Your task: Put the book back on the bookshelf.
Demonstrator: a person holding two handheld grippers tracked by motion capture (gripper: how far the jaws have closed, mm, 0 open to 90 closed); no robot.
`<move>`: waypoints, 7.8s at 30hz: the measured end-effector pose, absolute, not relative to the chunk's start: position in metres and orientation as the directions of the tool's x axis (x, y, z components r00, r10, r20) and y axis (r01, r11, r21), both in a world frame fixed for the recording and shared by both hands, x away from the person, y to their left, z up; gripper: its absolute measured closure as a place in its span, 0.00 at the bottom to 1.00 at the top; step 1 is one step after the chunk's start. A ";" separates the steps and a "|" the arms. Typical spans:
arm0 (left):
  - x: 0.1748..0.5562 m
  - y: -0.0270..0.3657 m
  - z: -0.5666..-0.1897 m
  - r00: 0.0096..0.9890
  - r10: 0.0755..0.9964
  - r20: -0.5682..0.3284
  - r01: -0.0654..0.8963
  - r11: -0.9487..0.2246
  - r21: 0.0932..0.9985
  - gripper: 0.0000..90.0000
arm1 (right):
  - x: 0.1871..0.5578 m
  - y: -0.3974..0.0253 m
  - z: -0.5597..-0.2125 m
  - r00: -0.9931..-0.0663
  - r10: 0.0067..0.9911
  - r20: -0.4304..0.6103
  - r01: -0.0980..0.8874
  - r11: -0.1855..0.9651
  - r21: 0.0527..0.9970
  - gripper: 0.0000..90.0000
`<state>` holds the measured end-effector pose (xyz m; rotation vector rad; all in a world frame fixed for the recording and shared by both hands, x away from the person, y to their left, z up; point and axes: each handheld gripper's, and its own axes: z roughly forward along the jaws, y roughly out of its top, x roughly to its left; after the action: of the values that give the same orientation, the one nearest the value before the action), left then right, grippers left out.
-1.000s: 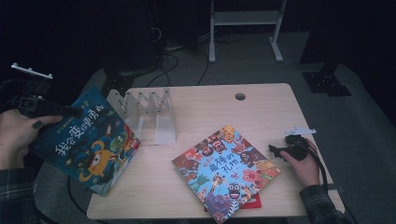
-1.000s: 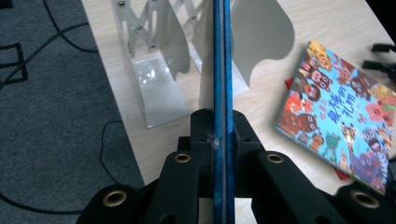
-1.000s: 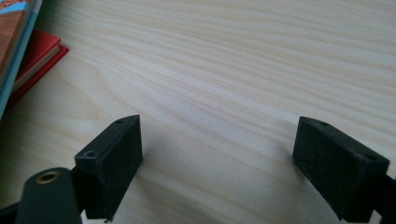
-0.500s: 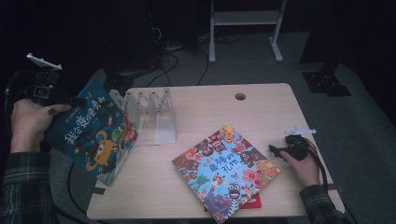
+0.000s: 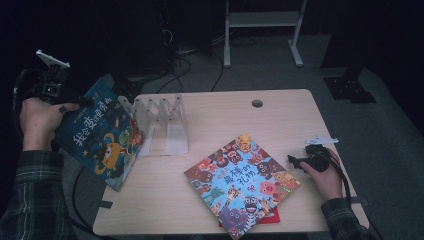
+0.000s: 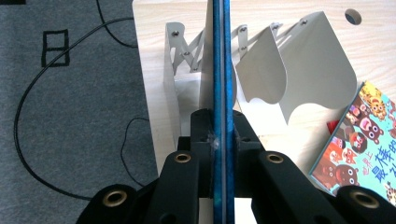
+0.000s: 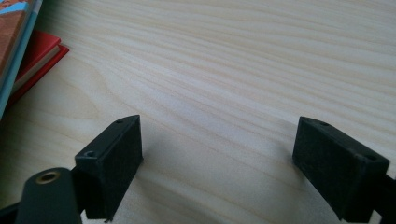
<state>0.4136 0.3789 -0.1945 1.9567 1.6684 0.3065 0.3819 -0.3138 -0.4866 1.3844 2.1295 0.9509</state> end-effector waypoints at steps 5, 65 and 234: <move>0.425 0.379 -0.195 0.185 0.965 -0.184 0.843 -0.060 0.535 0.92 | 0.382 -0.314 -0.487 -0.412 0.911 0.014 0.619 0.268 0.738 0.17; 0.443 0.386 -0.166 0.209 0.969 -0.131 0.764 -0.078 0.641 0.88 | 0.382 -0.314 -0.487 -0.412 0.911 0.013 0.619 0.269 0.738 0.17; 0.353 0.174 -0.436 0.758 0.594 -0.270 0.628 -0.552 0.549 0.33 | 0.285 -0.329 -0.463 -0.577 0.809 0.114 0.589 0.316 0.744 0.39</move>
<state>0.3531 0.1739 -0.4360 2.3121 0.9109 -0.0698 0.2846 -0.3290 -0.4629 1.2632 2.3056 1.1207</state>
